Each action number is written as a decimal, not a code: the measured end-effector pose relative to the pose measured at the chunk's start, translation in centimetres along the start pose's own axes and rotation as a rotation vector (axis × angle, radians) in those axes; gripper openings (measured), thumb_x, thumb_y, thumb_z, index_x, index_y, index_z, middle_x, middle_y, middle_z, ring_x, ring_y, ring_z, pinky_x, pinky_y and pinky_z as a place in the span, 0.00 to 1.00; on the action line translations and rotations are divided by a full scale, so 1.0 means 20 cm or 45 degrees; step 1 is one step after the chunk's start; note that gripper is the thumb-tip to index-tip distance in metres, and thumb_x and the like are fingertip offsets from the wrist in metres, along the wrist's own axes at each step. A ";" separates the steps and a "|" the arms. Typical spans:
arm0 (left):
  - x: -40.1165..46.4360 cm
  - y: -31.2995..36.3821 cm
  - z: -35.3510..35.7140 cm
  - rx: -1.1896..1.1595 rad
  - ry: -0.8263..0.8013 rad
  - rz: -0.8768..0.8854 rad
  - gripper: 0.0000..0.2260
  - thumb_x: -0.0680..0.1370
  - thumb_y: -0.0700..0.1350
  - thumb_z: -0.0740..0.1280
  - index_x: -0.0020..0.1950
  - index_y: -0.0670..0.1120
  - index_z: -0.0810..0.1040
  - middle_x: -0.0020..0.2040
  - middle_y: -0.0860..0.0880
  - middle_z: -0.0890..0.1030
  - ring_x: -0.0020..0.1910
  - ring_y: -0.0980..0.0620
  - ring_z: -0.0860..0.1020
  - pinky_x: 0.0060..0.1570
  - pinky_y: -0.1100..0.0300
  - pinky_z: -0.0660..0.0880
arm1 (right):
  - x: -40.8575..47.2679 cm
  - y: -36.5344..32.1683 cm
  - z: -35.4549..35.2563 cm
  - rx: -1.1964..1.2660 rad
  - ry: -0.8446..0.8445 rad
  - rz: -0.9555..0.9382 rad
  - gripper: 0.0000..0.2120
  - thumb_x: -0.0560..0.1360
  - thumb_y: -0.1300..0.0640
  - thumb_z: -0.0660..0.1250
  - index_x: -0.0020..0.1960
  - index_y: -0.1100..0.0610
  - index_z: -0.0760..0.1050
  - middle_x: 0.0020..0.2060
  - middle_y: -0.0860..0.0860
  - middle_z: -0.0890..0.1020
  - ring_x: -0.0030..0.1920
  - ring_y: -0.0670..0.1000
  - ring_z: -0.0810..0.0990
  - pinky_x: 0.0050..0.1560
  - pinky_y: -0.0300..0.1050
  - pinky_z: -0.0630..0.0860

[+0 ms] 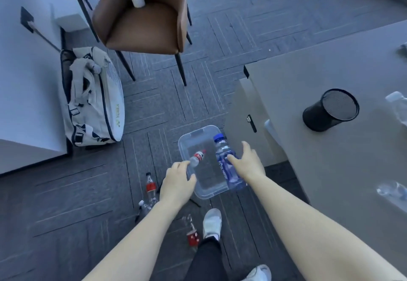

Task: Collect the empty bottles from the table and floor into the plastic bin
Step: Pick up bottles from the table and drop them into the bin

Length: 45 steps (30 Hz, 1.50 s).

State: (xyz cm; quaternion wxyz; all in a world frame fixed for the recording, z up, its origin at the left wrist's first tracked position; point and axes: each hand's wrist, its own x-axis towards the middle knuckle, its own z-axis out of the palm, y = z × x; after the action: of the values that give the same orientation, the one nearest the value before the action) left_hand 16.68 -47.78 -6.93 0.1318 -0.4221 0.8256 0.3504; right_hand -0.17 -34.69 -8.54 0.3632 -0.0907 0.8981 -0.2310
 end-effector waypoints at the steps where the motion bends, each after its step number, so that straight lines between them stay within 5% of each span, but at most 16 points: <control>1: 0.01 0.01 0.00 0.007 0.004 0.014 0.20 0.79 0.47 0.60 0.71 0.49 0.67 0.70 0.49 0.69 0.67 0.47 0.68 0.63 0.50 0.70 | 0.00 0.00 0.00 -0.049 -0.006 -0.004 0.34 0.75 0.45 0.64 0.76 0.52 0.55 0.69 0.59 0.69 0.66 0.61 0.72 0.60 0.55 0.72; 8: 0.07 0.19 0.00 0.080 -0.012 0.167 0.20 0.79 0.47 0.60 0.71 0.48 0.67 0.70 0.48 0.69 0.68 0.45 0.66 0.65 0.48 0.68 | -0.12 0.02 -0.09 -0.063 0.038 -0.100 0.25 0.77 0.51 0.61 0.73 0.50 0.61 0.68 0.54 0.70 0.62 0.57 0.74 0.56 0.53 0.74; 15: 0.02 0.62 0.02 0.131 0.060 0.513 0.19 0.79 0.44 0.62 0.70 0.46 0.69 0.68 0.47 0.72 0.67 0.45 0.67 0.65 0.54 0.66 | -0.38 0.20 -0.46 0.096 0.320 -0.193 0.21 0.78 0.52 0.62 0.70 0.50 0.67 0.62 0.50 0.75 0.57 0.52 0.76 0.55 0.51 0.75; 25: -0.48 1.45 0.56 0.264 -0.003 1.070 0.19 0.77 0.43 0.65 0.68 0.45 0.72 0.65 0.46 0.74 0.63 0.44 0.71 0.60 0.50 0.71 | -0.95 1.25 -1.07 0.008 0.821 0.056 0.19 0.76 0.57 0.63 0.67 0.53 0.72 0.59 0.51 0.78 0.59 0.55 0.75 0.54 0.49 0.72; 30: -0.80 1.71 0.90 0.357 -0.077 1.172 0.21 0.75 0.41 0.62 0.68 0.45 0.72 0.64 0.46 0.74 0.61 0.43 0.71 0.57 0.51 0.72 | -1.11 1.83 -1.26 -0.348 0.791 0.235 0.25 0.71 0.60 0.60 0.69 0.55 0.67 0.65 0.54 0.72 0.65 0.59 0.70 0.63 0.51 0.67; 35: -0.98 1.81 1.13 0.442 -0.116 1.142 0.22 0.75 0.41 0.61 0.69 0.46 0.71 0.67 0.46 0.73 0.63 0.43 0.69 0.58 0.51 0.72 | -1.07 2.15 -1.34 -0.565 0.535 0.326 0.37 0.72 0.63 0.62 0.77 0.50 0.51 0.76 0.53 0.57 0.75 0.60 0.55 0.75 0.55 0.53; 40: -1.02 1.80 1.20 0.484 -0.108 1.085 0.21 0.75 0.41 0.61 0.69 0.47 0.70 0.66 0.47 0.73 0.63 0.44 0.69 0.55 0.52 0.72 | -1.01 2.18 -1.36 -0.739 0.526 0.205 0.37 0.69 0.66 0.62 0.76 0.54 0.55 0.67 0.55 0.67 0.69 0.58 0.63 0.72 0.58 0.55; 45: -0.93 1.85 1.16 0.486 -0.005 1.035 0.22 0.75 0.41 0.61 0.69 0.47 0.71 0.66 0.46 0.73 0.62 0.43 0.70 0.54 0.51 0.71 | -1.07 2.15 -1.36 -0.550 0.578 0.159 0.34 0.67 0.57 0.65 0.71 0.54 0.59 0.62 0.53 0.71 0.65 0.57 0.68 0.67 0.53 0.61</control>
State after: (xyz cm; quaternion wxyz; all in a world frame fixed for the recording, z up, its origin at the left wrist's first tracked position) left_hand -3.04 -5.85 3.18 0.0605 -0.0310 0.9740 0.2160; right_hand -3.47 19.51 1.03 0.1393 -0.0567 0.9883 -0.0266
